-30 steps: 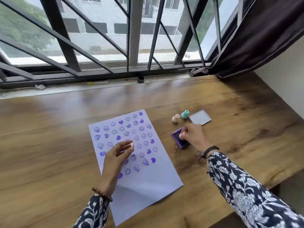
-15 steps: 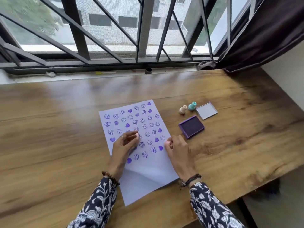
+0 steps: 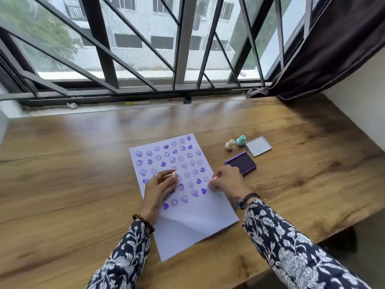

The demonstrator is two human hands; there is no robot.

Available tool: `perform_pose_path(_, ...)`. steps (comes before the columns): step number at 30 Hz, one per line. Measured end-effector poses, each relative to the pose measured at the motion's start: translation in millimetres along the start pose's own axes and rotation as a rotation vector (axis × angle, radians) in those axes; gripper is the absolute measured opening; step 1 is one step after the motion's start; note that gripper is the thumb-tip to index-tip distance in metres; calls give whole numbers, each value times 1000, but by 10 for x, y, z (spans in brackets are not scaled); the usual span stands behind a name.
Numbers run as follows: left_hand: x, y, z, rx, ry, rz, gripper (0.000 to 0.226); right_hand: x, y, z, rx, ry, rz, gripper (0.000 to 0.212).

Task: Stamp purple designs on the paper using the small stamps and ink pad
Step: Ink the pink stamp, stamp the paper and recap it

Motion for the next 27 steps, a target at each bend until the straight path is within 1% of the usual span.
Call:
perform_pose_path(3, -91, -36, -83, -5, -11, 33, 21, 238, -76, -121, -107, 361, -90, 15)
perform_pose_path(5, -212, -81, -119, 14, -33, 87, 18, 343, -169, -124, -109, 674, -43, 16)
perform_pose_path(7, -365, -141, -123, 45, -41, 150, 15, 413, -292, -88, -29, 847, 25, 16)
perform_pose_path(9, -523, -199, -112, 70, -35, 196, 13, 452, -399, -59, 66, 878, 72, 13)
perform_pose_path(11, -645, -245, -108, 80, -33, 213, 9, 450, -452, -48, 111, 853, 98, 11)
perform_pose_path(13, -725, -281, -106, 71, -9, 211, 10, 434, -447, -62, 124, 819, 70, 12)
perform_pose_path(15, -788, -311, -110, 60, 21, 201, 11, 441, -416, -92, 145, 767, 7, 13)
perform_pose_path(17, -848, -328, -106, 45, 62, 201, 11, 462, -392, -122, 195, 724, -23, 13)
perform_pose_path(20, -940, -333, -92, 25, 91, 186, 10, 524, -360, -162, 245, 703, -24, 17)
perform_pose_path(23, -1035, -325, -73, 4, 84, 178, 9, 607, -319, -174, 278, 701, 9, 13)
perform_pose_path(24, -1074, -322, -70, -8, 86, 186, 12, 633, -298, -179, 284, 724, 27, 10)
perform_pose_path(26, -1149, -308, -68, -46, 128, 202, 26, 681, -248, -209, 284, 809, 74, 9)
perform_pose_path(27, -1180, -293, -69, -67, 162, 197, 29, 708, -221, -227, 281, 845, 93, 9)
Point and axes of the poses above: each hand's wrist, its own y-axis towards the middle knuckle, its own x-axis out of the back of the hand, z = x × y, the point moved 4 cm from there along y, towards the middle knuckle, and after that the axes turned 10 degrees about -y, right-handed, at the moved point
